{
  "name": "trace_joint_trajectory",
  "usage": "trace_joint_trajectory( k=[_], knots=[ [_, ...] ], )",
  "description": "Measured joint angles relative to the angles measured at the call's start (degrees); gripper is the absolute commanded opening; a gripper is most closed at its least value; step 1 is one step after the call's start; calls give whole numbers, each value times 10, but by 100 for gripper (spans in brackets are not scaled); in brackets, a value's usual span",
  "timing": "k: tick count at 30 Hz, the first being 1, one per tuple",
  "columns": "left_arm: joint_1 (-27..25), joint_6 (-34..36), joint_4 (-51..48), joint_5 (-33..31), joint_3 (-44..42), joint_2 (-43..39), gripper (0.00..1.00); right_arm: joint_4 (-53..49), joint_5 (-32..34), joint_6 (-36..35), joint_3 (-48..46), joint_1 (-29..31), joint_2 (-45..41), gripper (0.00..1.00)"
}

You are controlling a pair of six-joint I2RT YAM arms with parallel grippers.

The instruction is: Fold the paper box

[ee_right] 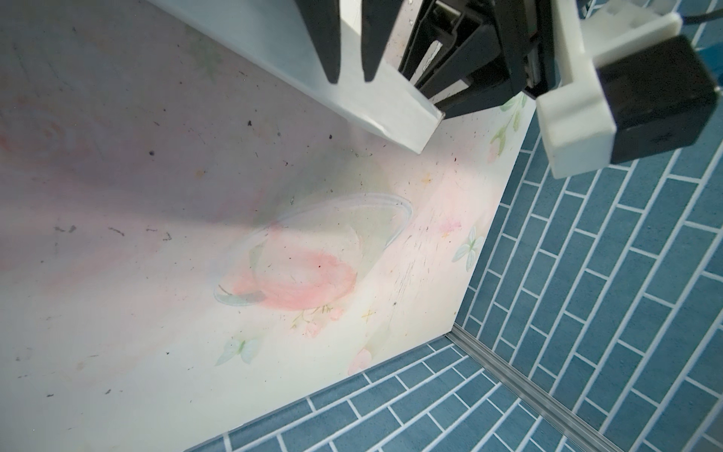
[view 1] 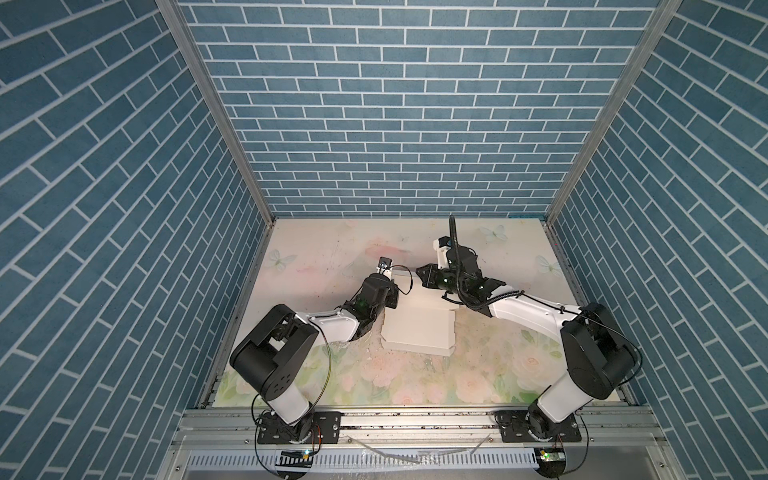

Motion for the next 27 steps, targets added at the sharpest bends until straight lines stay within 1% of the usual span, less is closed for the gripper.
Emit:
trace_joint_trajectory(
  k=[6, 8, 14, 22, 27],
  knots=[
    [0, 2, 0, 0, 4, 3, 2, 0, 4, 0, 0, 3, 1, 12],
    [0, 3, 0, 0, 4, 3, 0, 0, 6, 0, 0, 4, 2, 12],
    [0, 5, 0, 0, 4, 3, 0, 0, 11, 4, 0, 5, 2, 13],
    [0, 16, 1, 0, 2, 2, 0, -5, 23, 4, 0, 5, -3, 27],
    [0, 23, 7, -2, -19, -12, 0, -54, 45, -2, -1, -2, -57, 33]
  ],
)
